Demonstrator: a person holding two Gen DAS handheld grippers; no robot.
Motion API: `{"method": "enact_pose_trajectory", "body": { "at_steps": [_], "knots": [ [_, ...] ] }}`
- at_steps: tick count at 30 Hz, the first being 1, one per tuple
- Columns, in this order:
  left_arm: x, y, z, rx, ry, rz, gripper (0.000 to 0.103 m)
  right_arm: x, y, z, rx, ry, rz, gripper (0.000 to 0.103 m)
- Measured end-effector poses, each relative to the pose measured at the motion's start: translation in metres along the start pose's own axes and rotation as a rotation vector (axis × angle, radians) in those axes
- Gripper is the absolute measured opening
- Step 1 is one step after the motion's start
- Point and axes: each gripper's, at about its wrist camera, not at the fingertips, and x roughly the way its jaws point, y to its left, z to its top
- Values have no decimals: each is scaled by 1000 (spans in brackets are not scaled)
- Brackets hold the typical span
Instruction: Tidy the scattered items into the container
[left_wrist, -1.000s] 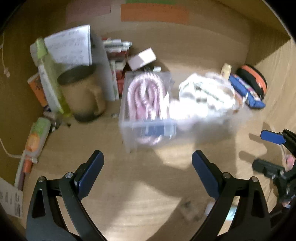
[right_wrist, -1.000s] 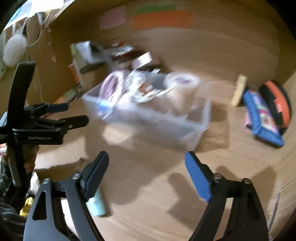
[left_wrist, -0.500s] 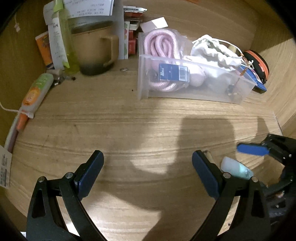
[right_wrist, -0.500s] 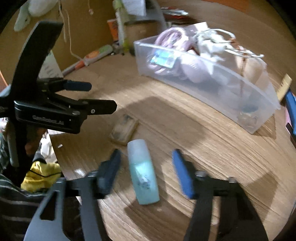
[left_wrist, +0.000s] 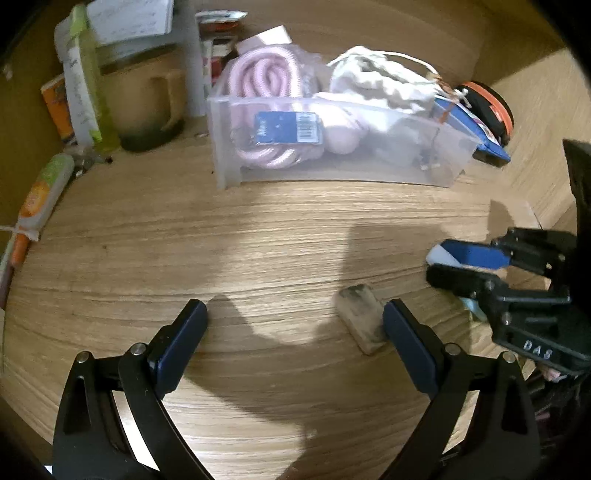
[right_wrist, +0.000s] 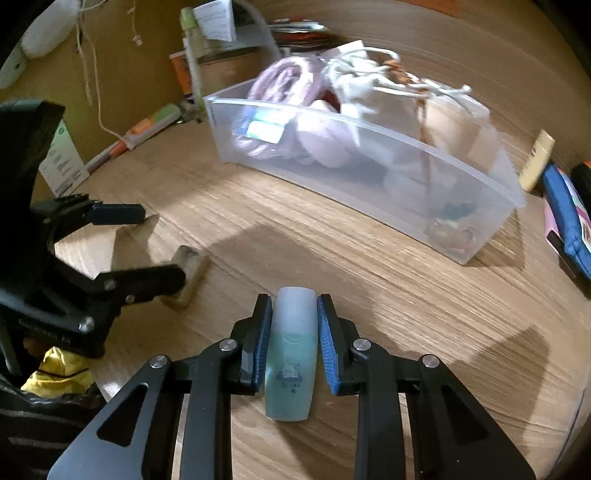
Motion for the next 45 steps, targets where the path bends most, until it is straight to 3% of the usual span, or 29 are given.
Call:
{"method": "enact_pose_trajectory", "body": {
  "at_steps": [8, 10, 11, 12, 15, 17, 18, 19, 26, 45],
  "knots": [
    [4, -24, -6, 84, -5, -16, 94, -4, -3, -2, -1, -3, -9, 23],
    [4, -28, -6, 100, -31, 38, 75, -4, 1, -2, -16, 5, -22, 29],
    [3, -30, -7, 108, -47, 47, 69, -4, 2, -2, -26, 7, -26, 37],
    [2, -31, -7, 110, -55, 39, 56, -3, 3, -3, -36, 2, -28, 41],
    [2, -32, -6, 115, -74, 41, 37, -4, 3, -4, -34, -11, -20, 42],
    [2, -30, -5, 106, -72, 35, 34, -3, 5, -4, -36, -19, -21, 37],
    [3, -29, -4, 102, -72, 33, 32, -3, 4, -4, -32, -24, -20, 23],
    [3, -27, -2, 95, -70, 31, 29, -3, 4, -3, -29, -23, -17, 23],
    [1, -18, 11, 44, -98, 9, 23, -5, -8, 2, 48, -38, 2, 22],
    [-24, -11, 39, 38, -198, 15, 23, -54, -40, 28, 126, -214, -65, 18]
  ]
}}
